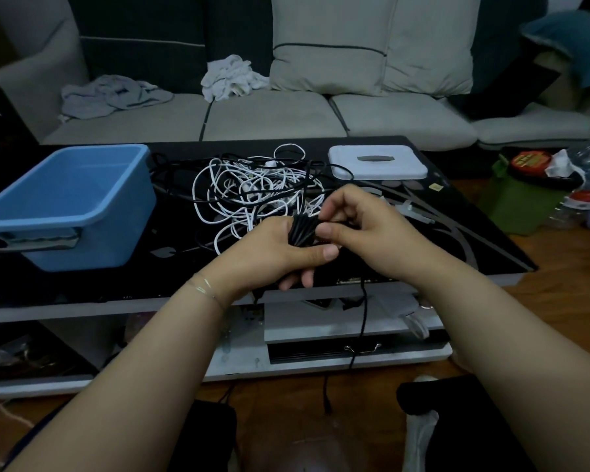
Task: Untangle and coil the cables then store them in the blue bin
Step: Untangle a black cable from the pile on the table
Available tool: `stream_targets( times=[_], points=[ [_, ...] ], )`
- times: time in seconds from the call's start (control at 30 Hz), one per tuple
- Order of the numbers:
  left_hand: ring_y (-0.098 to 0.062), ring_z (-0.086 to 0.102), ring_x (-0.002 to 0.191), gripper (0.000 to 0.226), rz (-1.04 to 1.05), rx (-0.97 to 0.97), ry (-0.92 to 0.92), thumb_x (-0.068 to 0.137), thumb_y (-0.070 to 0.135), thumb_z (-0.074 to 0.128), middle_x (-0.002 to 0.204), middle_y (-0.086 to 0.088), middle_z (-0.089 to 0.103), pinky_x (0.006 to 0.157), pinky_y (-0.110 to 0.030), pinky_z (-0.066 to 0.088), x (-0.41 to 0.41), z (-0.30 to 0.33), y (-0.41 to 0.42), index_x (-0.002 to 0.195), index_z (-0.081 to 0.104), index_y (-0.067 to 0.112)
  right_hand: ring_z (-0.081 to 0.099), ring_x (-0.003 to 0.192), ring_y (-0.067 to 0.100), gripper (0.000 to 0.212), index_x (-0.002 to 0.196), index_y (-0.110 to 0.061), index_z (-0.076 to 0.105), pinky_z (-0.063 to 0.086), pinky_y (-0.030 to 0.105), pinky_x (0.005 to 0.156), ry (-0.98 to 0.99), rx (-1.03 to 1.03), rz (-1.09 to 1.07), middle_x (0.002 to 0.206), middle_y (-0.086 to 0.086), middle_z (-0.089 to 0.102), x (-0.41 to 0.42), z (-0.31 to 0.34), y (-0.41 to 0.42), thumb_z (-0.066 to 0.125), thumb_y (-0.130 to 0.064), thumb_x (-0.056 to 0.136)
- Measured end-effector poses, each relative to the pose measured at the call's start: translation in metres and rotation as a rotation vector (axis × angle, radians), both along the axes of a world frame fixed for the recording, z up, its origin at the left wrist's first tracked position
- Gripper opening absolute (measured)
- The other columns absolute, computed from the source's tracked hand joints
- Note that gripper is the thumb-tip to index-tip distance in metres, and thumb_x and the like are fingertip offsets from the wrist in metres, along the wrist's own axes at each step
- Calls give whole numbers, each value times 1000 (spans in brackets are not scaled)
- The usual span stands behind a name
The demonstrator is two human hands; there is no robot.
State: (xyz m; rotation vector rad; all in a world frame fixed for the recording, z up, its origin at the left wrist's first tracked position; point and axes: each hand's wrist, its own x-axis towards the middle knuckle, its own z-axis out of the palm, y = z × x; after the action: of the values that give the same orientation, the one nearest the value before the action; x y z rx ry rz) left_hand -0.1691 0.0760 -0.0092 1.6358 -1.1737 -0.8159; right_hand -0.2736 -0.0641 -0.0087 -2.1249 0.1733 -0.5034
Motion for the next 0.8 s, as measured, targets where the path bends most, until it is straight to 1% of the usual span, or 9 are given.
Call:
stream_targets(
  times=[0.1, 0.2, 0.3, 0.43, 0.5, 0.6, 0.7, 0.77, 0.8],
  points=[
    [-9, 40, 31, 23, 39, -33, 59, 84, 28, 66, 44, -1, 55, 37, -15, 31, -3, -3, -3, 84, 62, 5, 56, 72, 2, 17, 89, -28, 56, 46, 22, 72, -35, -10, -10, 78, -2, 62, 2, -3, -5, 68, -17, 86],
    [-8, 40, 28, 30, 83, -119, 139, 72, 38, 62, 37, 0, 50, 36, -16, 32, -6, -4, -4, 75, 56, 9, 54, 63, -2, 9, 90, -26, 58, 41, 14, 62, -84, 96, 11, 70, -13, 60, 8, -8, -3, 66, -21, 88],
    [-9, 38, 27, 40, 103, -195, 193, 76, 46, 66, 36, 0, 48, 35, -16, 31, -4, -8, -6, 68, 49, 11, 47, 49, 1, 4, 88, -20, 59, 38, 18, 48, -130, 196, -23, 56, -12, 56, 13, -11, -1, 61, -20, 91],
    [-9, 35, 25, 53, 81, -245, 282, 67, 68, 57, 34, 0, 44, 37, -16, 32, -6, -9, -8, 63, 55, 15, 42, 39, 5, 24, 74, -18, 49, 36, 21, 41, -143, 264, -89, 45, -8, 48, 16, -8, 5, 57, -39, 83],
    [-7, 31, 24, 55, 88, -239, 344, 69, 66, 46, 32, 1, 39, 36, -16, 31, -9, -5, -9, 64, 60, 13, 39, 39, 9, 31, 70, -17, 44, 35, 23, 42, -139, 283, -110, 46, -3, 46, 17, -7, 7, 54, -44, 79],
    [-4, 24, 25, 63, 83, -238, 410, 71, 63, 39, 35, 4, 40, 35, -16, 28, -11, 2, -10, 78, 71, 10, 37, 42, 9, 32, 69, -16, 44, 35, 21, 42, -129, 406, -113, 45, -7, 44, 20, -8, 7, 52, -35, 93],
    [-2, 23, 26, 73, 71, -253, 550, 82, 57, 35, 49, 1, 49, 35, -15, 24, -7, 5, -12, 105, 63, -7, 35, 40, 7, 29, 72, -16, 48, 33, 18, 40, -139, 588, -89, 44, -7, 40, 25, -9, 7, 46, -27, 99],
    [-2, 25, 26, 69, 49, -261, 672, 89, 47, 36, 59, -4, 53, 35, -15, 24, -6, 6, -13, 110, 55, -16, 35, 39, 5, 26, 76, -16, 50, 32, 18, 39, -146, 661, -100, 46, -5, 40, 28, -11, 5, 45, -23, 100],
    [-2, 26, 27, 60, 48, -270, 717, 90, 40, 37, 62, -3, 58, 35, -15, 25, -7, 6, -13, 109, 57, -13, 35, 40, 5, 24, 79, -15, 52, 32, 19, 39, -137, 658, -118, 49, -4, 41, 29, -13, 4, 44, -22, 101]
  ],
)
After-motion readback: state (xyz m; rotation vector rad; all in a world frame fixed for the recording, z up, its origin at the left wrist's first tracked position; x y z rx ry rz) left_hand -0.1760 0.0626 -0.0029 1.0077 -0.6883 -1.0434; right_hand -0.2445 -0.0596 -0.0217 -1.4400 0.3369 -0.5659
